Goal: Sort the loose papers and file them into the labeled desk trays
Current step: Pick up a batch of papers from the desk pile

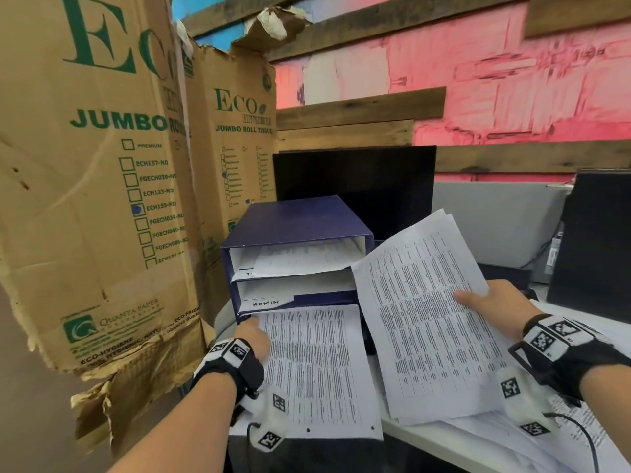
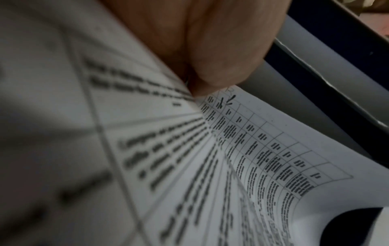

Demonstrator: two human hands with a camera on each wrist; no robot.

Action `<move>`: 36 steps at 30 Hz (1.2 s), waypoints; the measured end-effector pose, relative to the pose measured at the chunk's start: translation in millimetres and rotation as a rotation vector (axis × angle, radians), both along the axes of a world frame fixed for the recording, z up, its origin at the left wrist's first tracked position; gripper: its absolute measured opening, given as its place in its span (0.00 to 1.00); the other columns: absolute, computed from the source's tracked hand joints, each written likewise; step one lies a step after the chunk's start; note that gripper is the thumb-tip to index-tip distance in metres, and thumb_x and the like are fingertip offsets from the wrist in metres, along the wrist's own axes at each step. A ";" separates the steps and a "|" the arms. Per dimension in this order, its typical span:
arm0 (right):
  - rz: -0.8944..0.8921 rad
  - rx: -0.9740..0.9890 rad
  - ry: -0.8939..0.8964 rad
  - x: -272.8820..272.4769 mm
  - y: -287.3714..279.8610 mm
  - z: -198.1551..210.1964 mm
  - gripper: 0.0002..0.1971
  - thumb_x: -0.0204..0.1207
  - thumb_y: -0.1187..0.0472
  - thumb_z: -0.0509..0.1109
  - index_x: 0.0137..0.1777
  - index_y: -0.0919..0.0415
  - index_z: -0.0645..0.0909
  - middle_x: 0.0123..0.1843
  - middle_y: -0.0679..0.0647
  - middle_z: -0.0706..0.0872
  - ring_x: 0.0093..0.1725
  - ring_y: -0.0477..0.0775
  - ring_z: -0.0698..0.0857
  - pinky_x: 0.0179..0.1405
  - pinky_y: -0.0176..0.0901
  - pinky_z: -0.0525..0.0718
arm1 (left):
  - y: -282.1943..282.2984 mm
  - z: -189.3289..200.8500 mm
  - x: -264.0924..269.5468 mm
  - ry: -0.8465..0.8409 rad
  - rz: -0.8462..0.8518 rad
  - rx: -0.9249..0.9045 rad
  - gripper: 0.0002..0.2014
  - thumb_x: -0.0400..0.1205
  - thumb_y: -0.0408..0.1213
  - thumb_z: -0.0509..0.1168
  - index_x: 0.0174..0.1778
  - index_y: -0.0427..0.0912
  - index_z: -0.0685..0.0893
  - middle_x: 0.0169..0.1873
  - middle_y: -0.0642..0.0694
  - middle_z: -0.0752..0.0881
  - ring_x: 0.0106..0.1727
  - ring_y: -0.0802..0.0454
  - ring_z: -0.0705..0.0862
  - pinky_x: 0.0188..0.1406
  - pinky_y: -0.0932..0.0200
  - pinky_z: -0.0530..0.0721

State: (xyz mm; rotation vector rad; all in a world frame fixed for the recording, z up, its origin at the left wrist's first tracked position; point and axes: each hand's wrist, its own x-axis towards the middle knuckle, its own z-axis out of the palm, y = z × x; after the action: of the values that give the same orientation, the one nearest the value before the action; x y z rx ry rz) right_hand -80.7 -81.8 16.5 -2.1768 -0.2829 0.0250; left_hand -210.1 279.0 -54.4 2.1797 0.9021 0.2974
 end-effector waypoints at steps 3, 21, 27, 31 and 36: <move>-0.017 0.005 -0.004 1.9 1.8 -0.5 0.15 0.80 0.58 0.68 0.61 0.68 0.83 0.37 0.51 0.86 0.38 0.50 0.85 0.32 0.39 0.78 | -2.8 8.3 6.2 0.035 -0.005 0.021 0.18 0.83 0.26 0.56 0.69 0.26 0.75 0.65 0.30 0.80 0.66 0.35 0.80 0.55 0.55 0.78; -0.095 -0.027 0.009 12.1 -7.2 -8.8 0.17 0.80 0.57 0.68 0.63 0.67 0.81 0.38 0.52 0.86 0.39 0.52 0.85 0.33 0.40 0.78 | -16.9 9.0 21.0 0.602 -0.171 0.458 0.36 0.83 0.62 0.49 0.82 0.43 0.59 0.81 0.41 0.53 0.81 0.41 0.52 0.79 0.44 0.58; -0.096 -0.042 0.001 14.4 -3.6 -10.5 0.16 0.80 0.58 0.68 0.62 0.68 0.82 0.36 0.51 0.85 0.37 0.50 0.84 0.30 0.38 0.76 | -25.1 8.5 29.8 0.538 -0.296 0.691 0.23 0.82 0.41 0.56 0.75 0.47 0.70 0.73 0.43 0.71 0.73 0.39 0.67 0.73 0.39 0.65; -0.103 -0.049 0.011 15.1 -3.1 -10.7 0.17 0.80 0.57 0.68 0.64 0.67 0.81 0.37 0.51 0.85 0.37 0.50 0.84 0.30 0.38 0.76 | -37.2 8.7 34.6 0.484 -0.419 0.605 0.33 0.83 0.63 0.45 0.83 0.53 0.57 0.82 0.43 0.59 0.81 0.39 0.58 0.79 0.36 0.54; -0.150 -0.046 0.007 17.3 -11.8 -12.5 0.19 0.80 0.58 0.67 0.67 0.69 0.79 0.36 0.49 0.82 0.36 0.47 0.82 0.28 0.37 0.74 | -26.7 4.4 44.5 0.656 -0.398 0.558 0.37 0.80 0.68 0.44 0.84 0.57 0.44 0.84 0.45 0.46 0.84 0.35 0.47 0.78 0.28 0.45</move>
State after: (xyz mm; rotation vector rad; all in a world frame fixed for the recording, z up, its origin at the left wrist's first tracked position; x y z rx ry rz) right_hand -63.5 -93.5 4.0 -2.2381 -0.1149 -0.0456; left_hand -165.7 252.4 -50.0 2.9925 0.7368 -0.4425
